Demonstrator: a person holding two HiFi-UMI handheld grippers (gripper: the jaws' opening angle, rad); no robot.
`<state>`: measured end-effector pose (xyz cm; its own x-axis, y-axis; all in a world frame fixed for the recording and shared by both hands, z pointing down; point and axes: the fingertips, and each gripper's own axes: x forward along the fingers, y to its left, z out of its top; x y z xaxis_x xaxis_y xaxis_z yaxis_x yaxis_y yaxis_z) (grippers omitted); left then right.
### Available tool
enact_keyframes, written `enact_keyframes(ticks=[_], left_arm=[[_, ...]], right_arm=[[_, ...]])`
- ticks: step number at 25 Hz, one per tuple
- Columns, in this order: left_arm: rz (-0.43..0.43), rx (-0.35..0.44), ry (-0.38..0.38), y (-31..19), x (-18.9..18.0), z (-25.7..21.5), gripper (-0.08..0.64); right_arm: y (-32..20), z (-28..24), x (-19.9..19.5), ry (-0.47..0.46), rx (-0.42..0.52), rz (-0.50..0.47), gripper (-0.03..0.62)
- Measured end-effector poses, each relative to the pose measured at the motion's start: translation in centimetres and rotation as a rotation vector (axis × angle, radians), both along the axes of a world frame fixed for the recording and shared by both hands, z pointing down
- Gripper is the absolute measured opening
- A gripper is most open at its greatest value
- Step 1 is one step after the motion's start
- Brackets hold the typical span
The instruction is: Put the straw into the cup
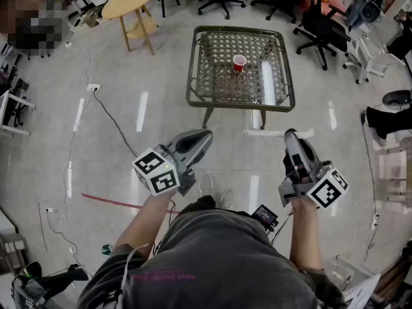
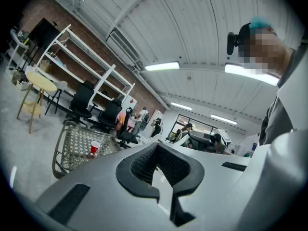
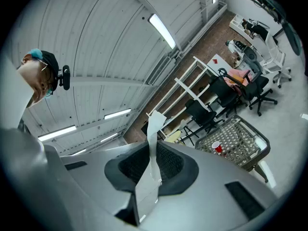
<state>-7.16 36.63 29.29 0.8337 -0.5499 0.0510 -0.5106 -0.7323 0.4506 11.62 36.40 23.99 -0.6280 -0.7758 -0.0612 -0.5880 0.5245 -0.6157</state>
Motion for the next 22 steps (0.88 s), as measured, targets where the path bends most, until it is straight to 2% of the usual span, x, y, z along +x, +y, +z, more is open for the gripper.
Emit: enact_keyframes(ticks=[9,22], left_arm=[[0.004,-0.005,0.01,-0.4,-2.2,0.0,0.009],[0.023,-0.02,0.035,-3.8,-5.7,0.5,0.008]], right_arm=[[-0.1,0.0,-1.8,-0.04,0.006,-0.004,0.044],[-3.0,0.4,-5.1,-0.014,-0.01,0.025,0.044]])
